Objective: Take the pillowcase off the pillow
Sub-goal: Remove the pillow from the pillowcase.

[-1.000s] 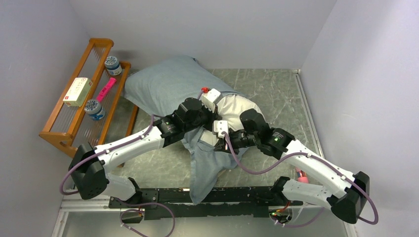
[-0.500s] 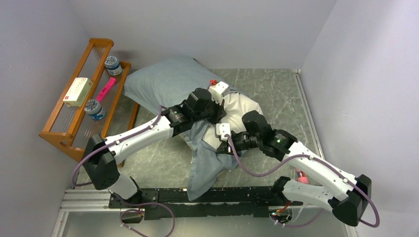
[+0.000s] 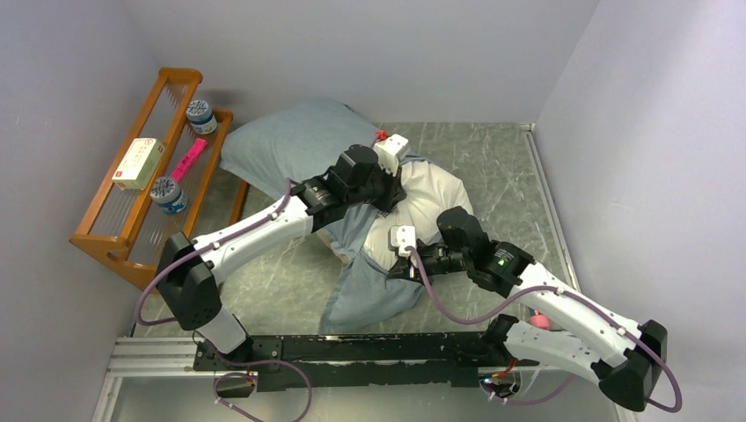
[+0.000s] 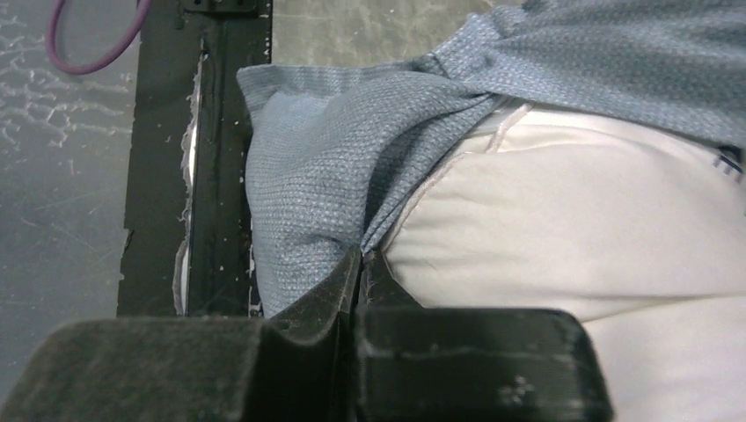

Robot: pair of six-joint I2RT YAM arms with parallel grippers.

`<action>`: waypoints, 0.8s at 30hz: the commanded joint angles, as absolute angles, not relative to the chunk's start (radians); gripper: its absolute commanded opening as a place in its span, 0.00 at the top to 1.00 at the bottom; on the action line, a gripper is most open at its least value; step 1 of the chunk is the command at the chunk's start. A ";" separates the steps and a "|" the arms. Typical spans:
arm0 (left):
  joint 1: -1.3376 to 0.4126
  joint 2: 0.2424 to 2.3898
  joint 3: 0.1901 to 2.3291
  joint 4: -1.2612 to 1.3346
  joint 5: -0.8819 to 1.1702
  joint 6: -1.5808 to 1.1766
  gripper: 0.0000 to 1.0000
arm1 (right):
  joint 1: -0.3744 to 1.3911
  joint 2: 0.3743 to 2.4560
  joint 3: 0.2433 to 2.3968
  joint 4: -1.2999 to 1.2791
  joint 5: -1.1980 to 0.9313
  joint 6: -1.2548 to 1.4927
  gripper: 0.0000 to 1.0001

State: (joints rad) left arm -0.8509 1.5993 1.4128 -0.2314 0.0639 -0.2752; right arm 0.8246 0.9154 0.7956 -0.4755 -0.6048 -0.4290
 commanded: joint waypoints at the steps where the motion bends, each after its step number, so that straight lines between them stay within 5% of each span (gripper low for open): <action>1: -0.787 1.493 1.365 0.026 -0.009 -0.246 0.84 | 0.865 0.841 0.742 -0.386 -0.639 -0.346 1.00; 9: -0.795 1.280 1.186 -0.092 0.111 -0.249 0.42 | 0.865 0.836 0.659 -0.198 -0.634 -0.333 1.00; 24: -1.067 1.126 1.114 -0.400 -0.040 -0.337 0.24 | 0.865 0.824 0.617 -0.109 -0.631 -0.317 1.00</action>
